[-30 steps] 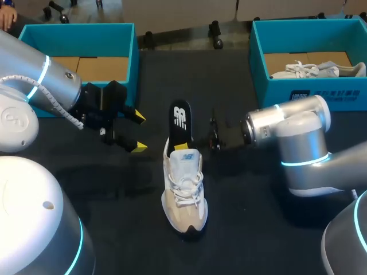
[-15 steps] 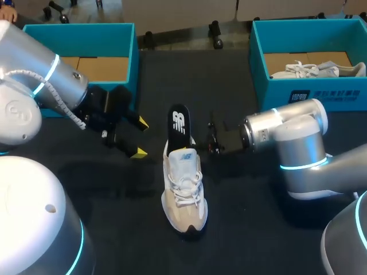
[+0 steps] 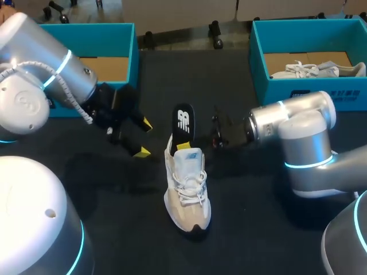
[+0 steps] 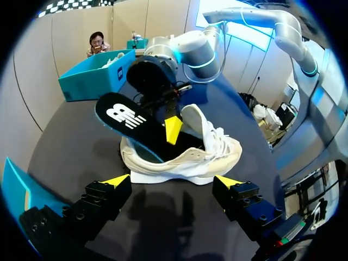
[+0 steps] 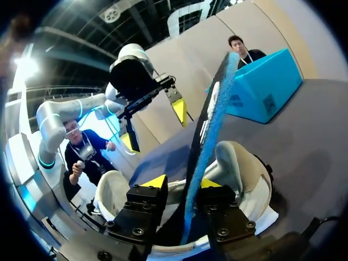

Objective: Take the shoe out of the shoebox, open the shoe tongue, remove and reinsert the insole, then place the shoe into the shoebox

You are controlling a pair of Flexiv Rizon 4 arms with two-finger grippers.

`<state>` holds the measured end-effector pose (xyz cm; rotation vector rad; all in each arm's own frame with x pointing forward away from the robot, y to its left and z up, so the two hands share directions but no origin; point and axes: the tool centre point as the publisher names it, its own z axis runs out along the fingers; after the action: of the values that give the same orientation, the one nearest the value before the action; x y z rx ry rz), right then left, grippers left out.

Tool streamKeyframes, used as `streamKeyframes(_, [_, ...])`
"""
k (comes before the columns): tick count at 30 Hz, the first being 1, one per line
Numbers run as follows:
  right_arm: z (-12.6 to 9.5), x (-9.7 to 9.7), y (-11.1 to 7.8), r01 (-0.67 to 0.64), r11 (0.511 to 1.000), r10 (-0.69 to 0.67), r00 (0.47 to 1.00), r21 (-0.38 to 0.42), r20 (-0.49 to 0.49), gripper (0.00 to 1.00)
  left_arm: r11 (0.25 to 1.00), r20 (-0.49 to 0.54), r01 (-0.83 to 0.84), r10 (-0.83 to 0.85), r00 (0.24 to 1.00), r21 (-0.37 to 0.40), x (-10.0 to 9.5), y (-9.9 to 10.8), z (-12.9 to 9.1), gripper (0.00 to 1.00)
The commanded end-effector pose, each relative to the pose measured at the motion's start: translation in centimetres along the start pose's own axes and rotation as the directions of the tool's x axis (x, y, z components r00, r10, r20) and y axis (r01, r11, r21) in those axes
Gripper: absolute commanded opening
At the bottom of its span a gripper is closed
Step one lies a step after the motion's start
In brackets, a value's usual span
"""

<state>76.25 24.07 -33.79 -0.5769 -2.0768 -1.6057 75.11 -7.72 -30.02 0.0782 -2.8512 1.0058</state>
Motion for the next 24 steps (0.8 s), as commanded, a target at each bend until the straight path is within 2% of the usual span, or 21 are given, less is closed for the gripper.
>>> streamKeyframes(1, [-0.1,-0.3,0.4,0.002,1.0,-0.002,1.0,0.005,-0.005,0.29,1.0,0.01,0.003,-0.003,1.0,-0.008,-0.3,-0.1,0.1,1.0])
streamKeyframes(6, [-0.2,-0.7,1.1,0.008,1.0,-0.008,1.0,0.021,-0.012,0.2,1.0,0.012,0.005,-0.005,1.0,-0.012,-0.4,0.0,0.1,1.0])
streamKeyframes(11, [-0.1,-0.9,1.5,0.003,0.999,-0.002,1.0,0.042,-0.023,0.0,1.0,0.01,0.005,-0.005,1.0,-0.006,-0.4,0.0,0.0,1.0])
streamKeyframes(17, [0.6,-0.8,1.3,-0.017,0.997,0.021,0.999,0.079,-0.049,0.0,1.0,0.011,-0.005,0.005,1.0,-0.012,-0.4,0.0,0.0,1.0])
streamKeyframes(24, [1.3,-0.4,-0.2,-0.062,0.991,0.07,0.996,0.116,-0.063,0.0,1.0,0.021,-0.007,0.008,1.0,-0.012,-0.5,0.0,0.0,1.0])
